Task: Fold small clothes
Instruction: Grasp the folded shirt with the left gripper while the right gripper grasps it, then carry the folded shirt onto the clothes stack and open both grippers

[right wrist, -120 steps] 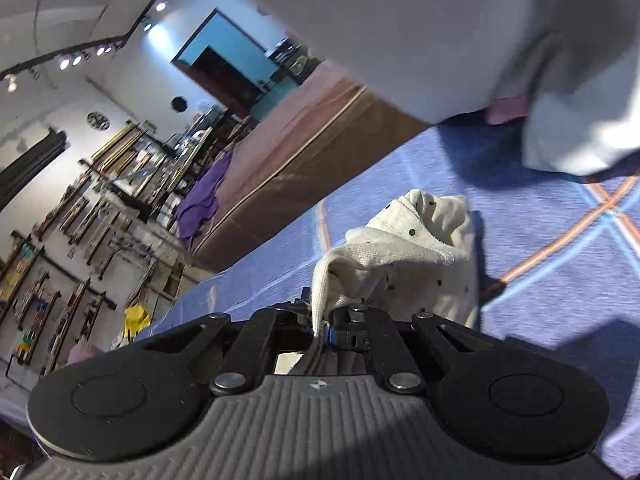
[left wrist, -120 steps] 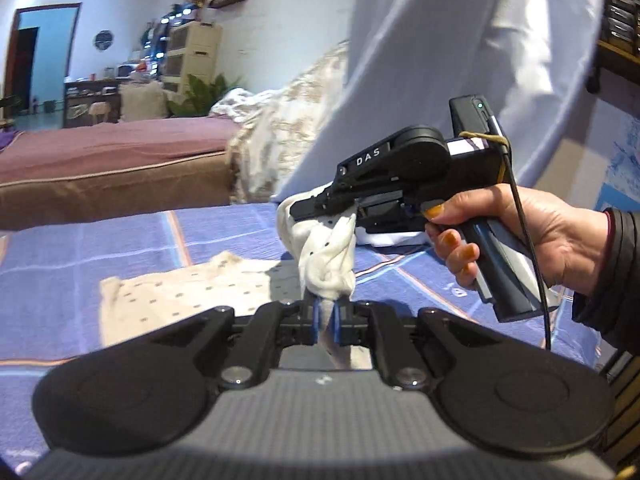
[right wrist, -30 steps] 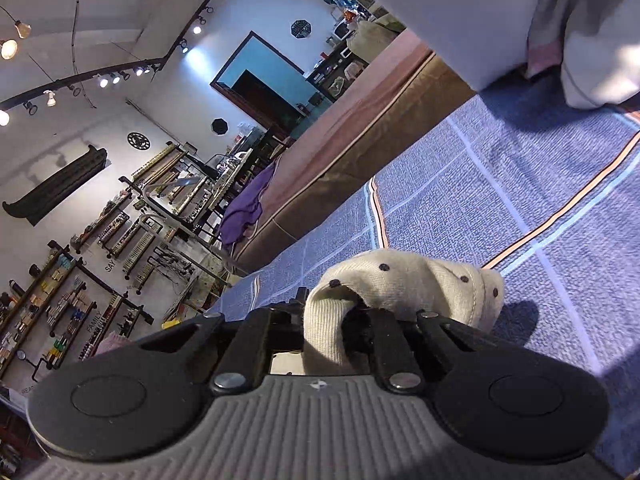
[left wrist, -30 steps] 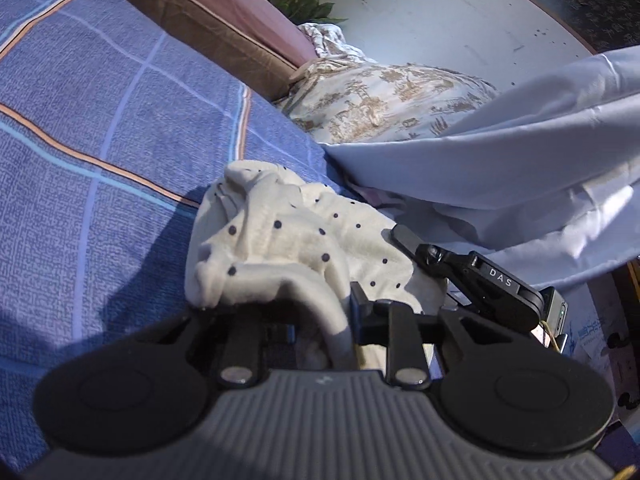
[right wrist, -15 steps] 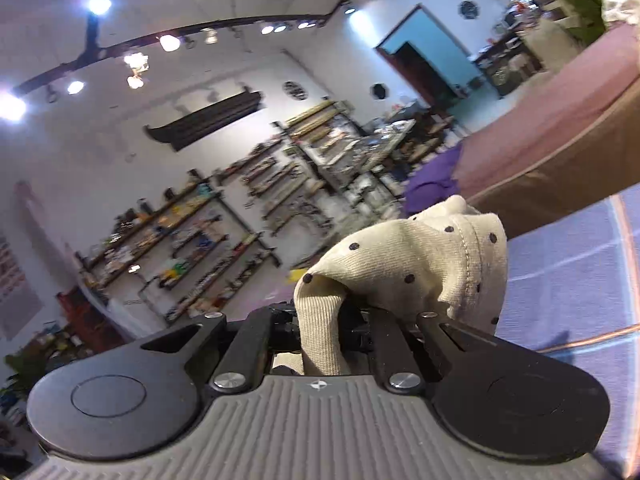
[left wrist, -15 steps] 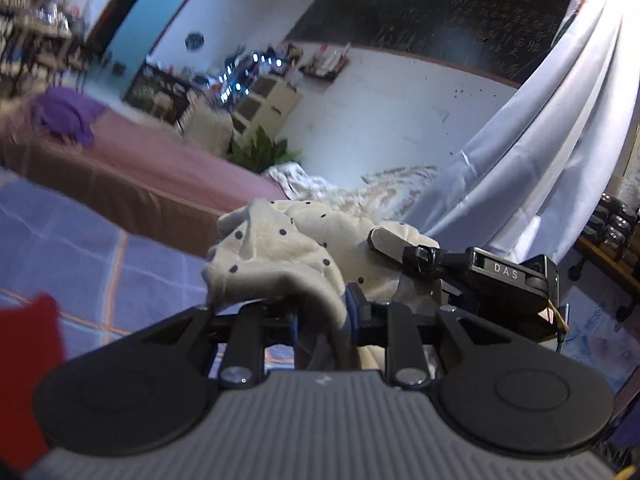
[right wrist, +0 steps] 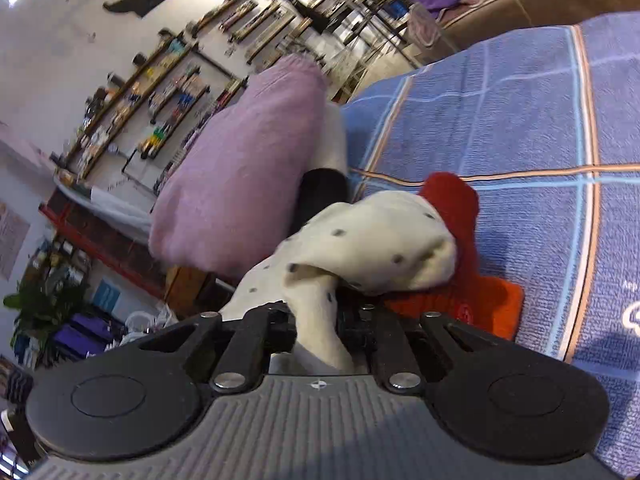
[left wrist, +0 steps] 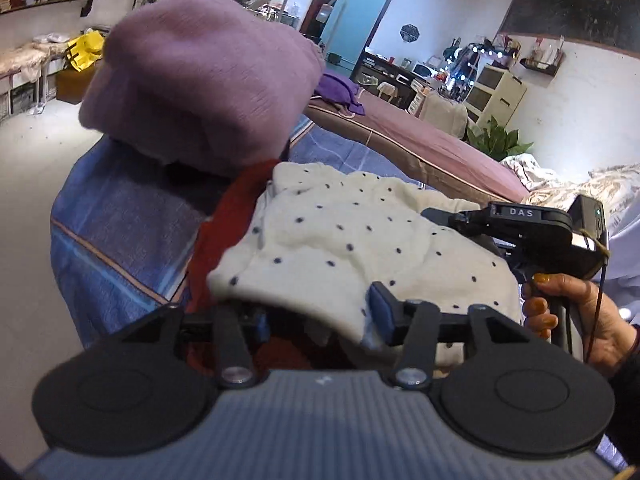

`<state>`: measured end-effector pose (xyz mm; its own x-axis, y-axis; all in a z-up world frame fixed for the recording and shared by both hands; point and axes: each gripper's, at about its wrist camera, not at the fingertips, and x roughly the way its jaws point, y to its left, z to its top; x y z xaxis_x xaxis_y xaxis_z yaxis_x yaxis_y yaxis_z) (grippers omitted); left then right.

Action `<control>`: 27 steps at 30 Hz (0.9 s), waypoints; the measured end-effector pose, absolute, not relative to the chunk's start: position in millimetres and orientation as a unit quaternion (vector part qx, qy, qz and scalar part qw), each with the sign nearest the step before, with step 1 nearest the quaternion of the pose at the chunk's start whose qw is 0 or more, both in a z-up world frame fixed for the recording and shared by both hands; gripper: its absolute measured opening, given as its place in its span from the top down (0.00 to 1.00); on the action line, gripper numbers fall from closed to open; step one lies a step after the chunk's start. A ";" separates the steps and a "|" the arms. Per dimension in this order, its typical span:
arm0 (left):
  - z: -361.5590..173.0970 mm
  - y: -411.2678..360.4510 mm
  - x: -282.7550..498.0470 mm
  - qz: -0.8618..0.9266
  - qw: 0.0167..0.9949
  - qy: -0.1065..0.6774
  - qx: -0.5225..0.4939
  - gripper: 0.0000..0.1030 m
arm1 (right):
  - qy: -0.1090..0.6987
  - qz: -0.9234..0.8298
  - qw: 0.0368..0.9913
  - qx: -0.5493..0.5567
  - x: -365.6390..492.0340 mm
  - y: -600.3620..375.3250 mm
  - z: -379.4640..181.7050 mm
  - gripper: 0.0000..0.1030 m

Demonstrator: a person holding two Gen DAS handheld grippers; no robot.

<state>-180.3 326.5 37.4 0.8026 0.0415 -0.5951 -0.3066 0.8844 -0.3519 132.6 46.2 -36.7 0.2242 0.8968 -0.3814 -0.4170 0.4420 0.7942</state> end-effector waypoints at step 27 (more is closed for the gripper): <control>146.3 220.3 -125.8 0.074 0.844 0.483 0.219 0.00 | 0.364 0.481 0.734 -0.312 14.7 75.2 119.2 0.00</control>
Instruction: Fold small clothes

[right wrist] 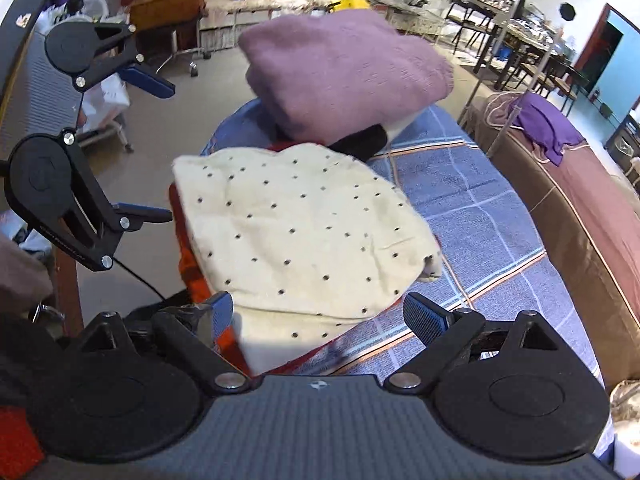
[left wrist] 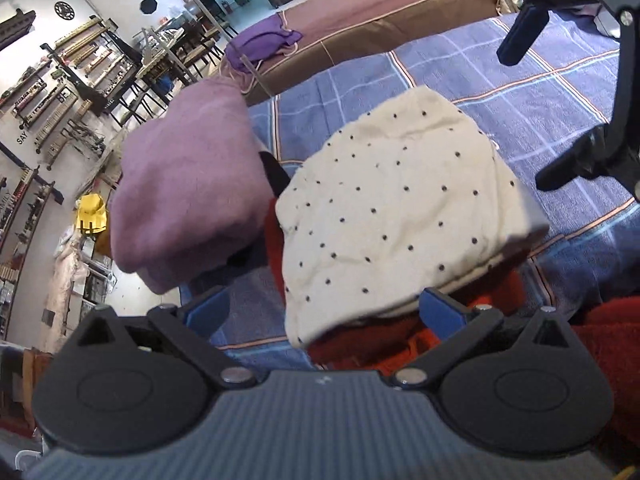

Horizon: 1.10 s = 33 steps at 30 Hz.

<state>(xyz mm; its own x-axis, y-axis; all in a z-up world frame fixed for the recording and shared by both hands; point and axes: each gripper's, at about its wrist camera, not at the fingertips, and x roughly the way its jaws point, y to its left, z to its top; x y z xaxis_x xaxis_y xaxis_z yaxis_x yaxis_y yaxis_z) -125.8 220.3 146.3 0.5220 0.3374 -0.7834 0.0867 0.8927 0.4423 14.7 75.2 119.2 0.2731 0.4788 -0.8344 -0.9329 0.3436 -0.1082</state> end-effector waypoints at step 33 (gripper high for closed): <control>143.1 227.5 -134.8 0.046 0.859 0.480 0.175 0.00 | 0.381 0.496 0.693 -0.359 -12.0 97.4 115.7 0.00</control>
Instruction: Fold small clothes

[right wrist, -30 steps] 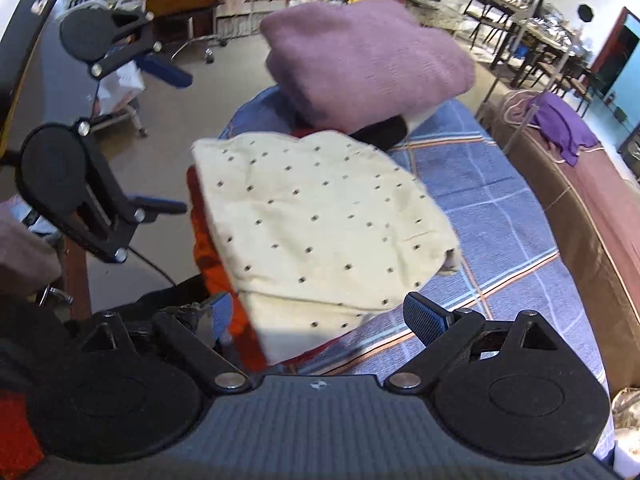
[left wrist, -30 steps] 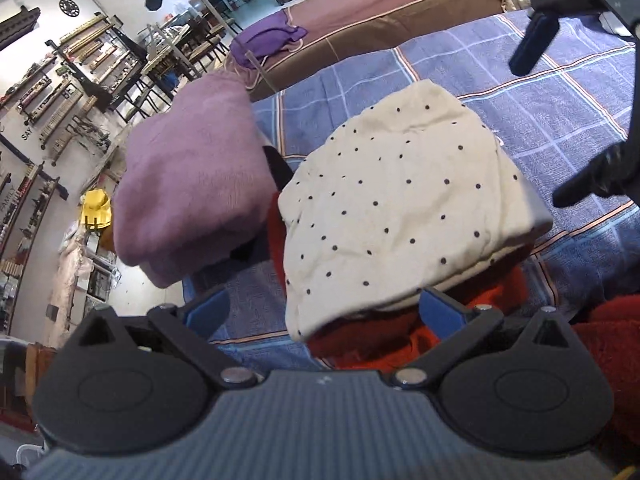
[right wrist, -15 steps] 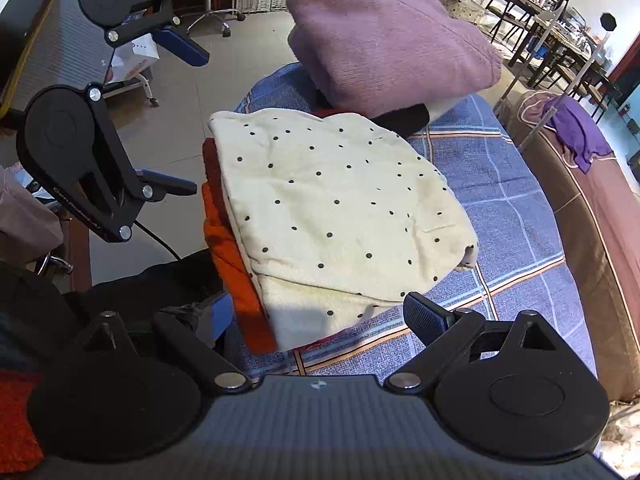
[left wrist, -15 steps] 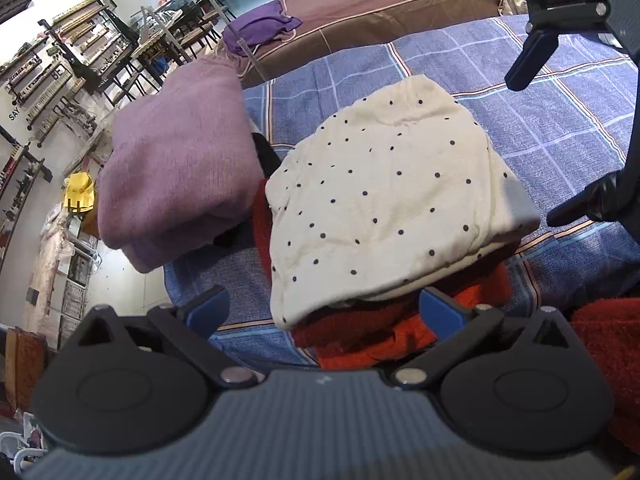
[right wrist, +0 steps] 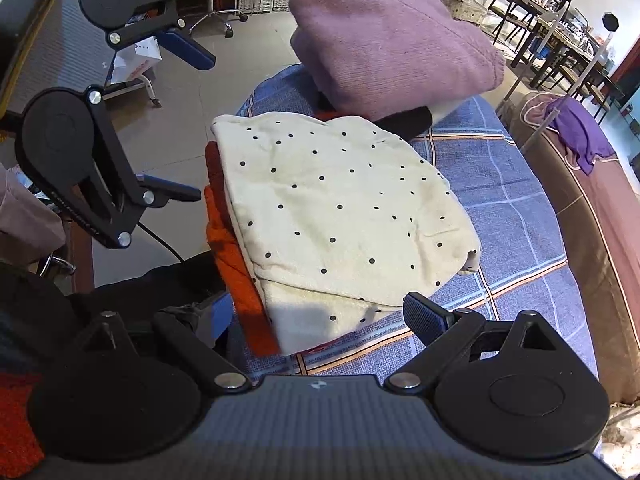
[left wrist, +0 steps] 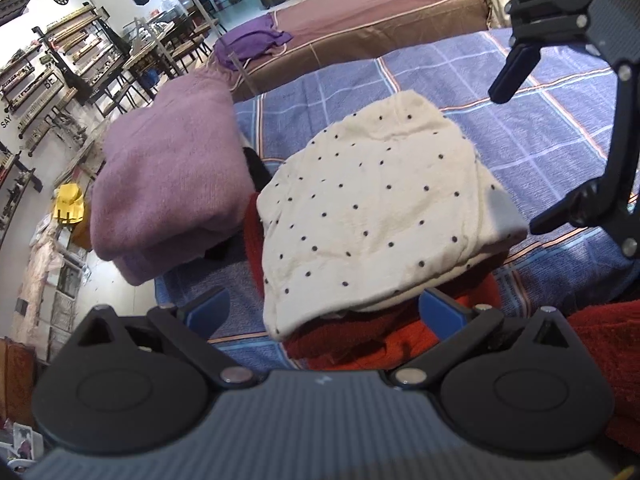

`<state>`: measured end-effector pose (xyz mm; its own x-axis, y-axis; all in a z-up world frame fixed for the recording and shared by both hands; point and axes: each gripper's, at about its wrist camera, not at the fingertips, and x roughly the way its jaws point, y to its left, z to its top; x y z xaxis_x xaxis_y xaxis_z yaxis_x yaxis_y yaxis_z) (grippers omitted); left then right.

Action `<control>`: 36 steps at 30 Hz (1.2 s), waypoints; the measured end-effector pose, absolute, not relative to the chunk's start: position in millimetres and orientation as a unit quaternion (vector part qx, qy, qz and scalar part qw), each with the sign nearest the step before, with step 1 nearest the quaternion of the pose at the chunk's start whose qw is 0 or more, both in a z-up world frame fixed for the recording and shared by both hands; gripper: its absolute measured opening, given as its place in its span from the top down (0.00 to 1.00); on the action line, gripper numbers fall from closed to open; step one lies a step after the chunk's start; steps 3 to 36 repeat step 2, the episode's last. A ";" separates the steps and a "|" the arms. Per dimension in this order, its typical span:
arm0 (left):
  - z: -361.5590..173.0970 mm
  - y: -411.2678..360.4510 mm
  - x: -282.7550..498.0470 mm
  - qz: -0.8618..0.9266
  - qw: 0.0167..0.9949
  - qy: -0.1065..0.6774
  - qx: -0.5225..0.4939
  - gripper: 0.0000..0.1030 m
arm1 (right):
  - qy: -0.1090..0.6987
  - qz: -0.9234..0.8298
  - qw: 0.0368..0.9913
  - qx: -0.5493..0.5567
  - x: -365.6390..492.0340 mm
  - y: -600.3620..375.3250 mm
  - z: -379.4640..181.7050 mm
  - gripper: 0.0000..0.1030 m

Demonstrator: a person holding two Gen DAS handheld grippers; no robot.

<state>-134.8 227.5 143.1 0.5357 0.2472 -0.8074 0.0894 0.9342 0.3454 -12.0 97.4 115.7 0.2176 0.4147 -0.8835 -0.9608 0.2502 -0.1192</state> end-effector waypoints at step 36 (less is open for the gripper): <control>143.7 227.6 -134.5 0.050 0.859 0.478 0.177 0.00 | 0.381 0.495 0.694 -0.357 -11.6 97.3 115.9 0.00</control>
